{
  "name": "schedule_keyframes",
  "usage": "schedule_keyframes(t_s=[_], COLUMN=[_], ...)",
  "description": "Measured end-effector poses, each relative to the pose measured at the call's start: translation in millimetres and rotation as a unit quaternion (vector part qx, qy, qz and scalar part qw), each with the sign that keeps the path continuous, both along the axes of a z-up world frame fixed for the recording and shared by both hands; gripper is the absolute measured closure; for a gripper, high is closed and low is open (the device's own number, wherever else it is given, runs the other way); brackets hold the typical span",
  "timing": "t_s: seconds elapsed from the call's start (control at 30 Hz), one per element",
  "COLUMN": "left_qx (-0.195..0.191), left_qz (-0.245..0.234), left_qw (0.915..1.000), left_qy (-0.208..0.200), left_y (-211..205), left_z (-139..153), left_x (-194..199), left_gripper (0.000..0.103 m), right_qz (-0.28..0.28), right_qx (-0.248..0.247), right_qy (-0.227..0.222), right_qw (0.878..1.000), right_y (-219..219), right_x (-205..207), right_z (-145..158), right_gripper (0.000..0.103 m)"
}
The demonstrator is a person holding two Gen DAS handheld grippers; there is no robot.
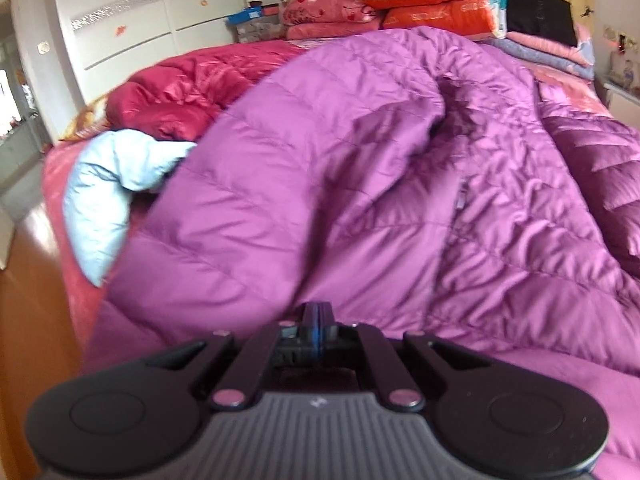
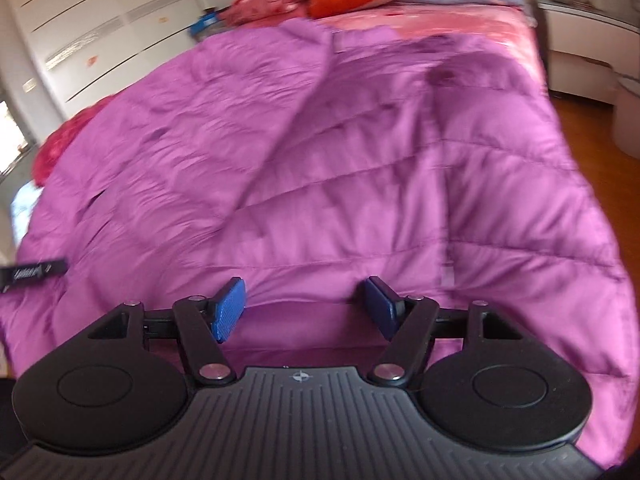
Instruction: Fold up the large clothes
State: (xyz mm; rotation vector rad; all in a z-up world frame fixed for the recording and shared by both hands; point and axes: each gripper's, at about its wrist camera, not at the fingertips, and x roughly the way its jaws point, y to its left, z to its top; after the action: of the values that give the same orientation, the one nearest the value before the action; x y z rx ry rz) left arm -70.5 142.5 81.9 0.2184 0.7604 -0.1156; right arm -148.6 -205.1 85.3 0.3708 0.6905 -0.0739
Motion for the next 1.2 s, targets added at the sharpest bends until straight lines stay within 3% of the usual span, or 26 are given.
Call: schedule_keyframes(t_s=[0.1,0.33,0.47,0.7,0.8,0.93,1.07,1.2], left_qx=[0.0,-0.065,-0.096,-0.104,-0.095,-0.109,-0.117,-0.101], left_qz=[0.01,0.008,-0.038,-0.149,-0.181,-0.178,-0.148,-0.092], left_qw=[0.9999,0.9978,0.9942,0.9815,0.9766,0.9764,0.9812,0.9896], left_qy=[0.003,-0.014,-0.031,-0.06,-0.068,-0.055,-0.039,-0.047], left_y=[4.2,0.5,-30.1,-139.0,-185.6,-231.3,-263.8,-276.2], left_z=[1.1,45.7,78.4,110.7,109.0,95.9,69.3,39.3], left_x=[-0.6,-13.6,-2.6,58.0,94.8,147.4,199.8,240.5], left_gripper=[0.103,0.102,0.1,0.093,0.087,0.087,0.087,0.083], right_qz=[0.023,0.024,-0.012,-0.046,-0.051,-0.045,-0.03,-0.016], right_qx=[-0.027,0.032,0.019,-0.01,-0.008,0.003,-0.001,-0.013], right_qy=[0.0,-0.017,-0.069,-0.107,-0.115,-0.123,-0.132,-0.125], right_qw=[0.999,0.999,0.997,0.993,0.992,0.991,0.991,0.992], right_y=[12.3,-15.6,-27.0,-46.1,-56.3,-58.7,-60.8,-61.3], right_x=[13.5,4.5,-12.6,14.7,28.1,57.2,71.9,81.9], right_z=[-5.7,6.0,19.8,22.0,19.9,16.2,20.8,17.5], right_gripper=[0.015,0.013,0.004,0.004,0.003,0.002,0.002,0.002])
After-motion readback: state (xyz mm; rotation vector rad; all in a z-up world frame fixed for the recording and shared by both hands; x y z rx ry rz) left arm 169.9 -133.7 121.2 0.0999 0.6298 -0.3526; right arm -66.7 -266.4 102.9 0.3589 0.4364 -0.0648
